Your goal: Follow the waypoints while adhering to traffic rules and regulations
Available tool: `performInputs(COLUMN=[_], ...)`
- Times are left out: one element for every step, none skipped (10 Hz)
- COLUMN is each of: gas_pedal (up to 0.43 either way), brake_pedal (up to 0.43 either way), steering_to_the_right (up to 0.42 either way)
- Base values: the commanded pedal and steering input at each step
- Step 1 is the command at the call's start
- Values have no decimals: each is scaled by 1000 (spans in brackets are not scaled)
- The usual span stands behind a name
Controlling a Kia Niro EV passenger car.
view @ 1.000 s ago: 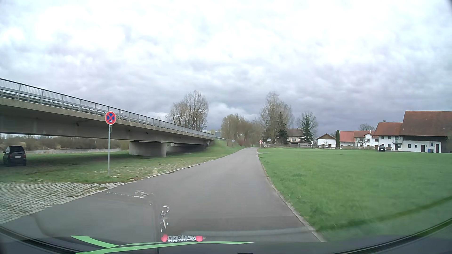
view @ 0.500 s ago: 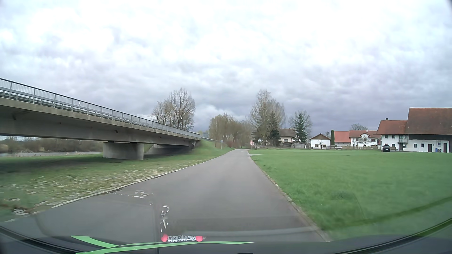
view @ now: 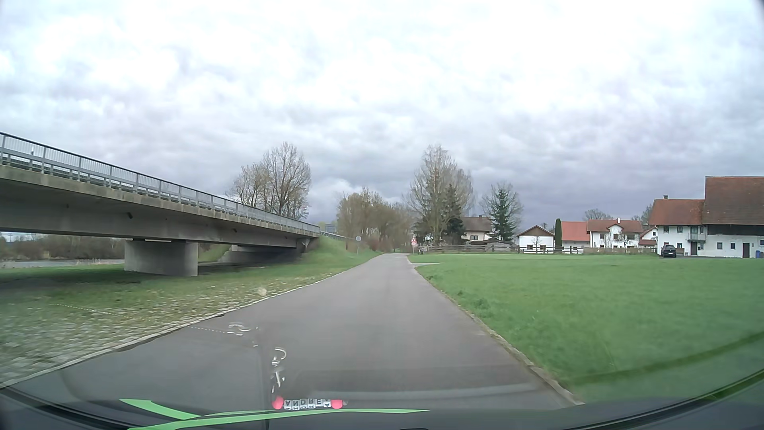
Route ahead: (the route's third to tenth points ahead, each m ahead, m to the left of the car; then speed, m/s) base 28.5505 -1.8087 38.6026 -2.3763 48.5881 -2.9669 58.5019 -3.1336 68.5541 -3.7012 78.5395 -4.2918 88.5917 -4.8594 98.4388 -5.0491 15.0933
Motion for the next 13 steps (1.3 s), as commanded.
performInputs(gas_pedal=[0,0,0,0,0,0,0,0,0,0,0,0,0], brake_pedal=[0,0,0,0,0,0,0,0,0,0,0,0,0], steering_to_the_right=[16,16,16,15,12,10,9,8,7,7,7,4,4])
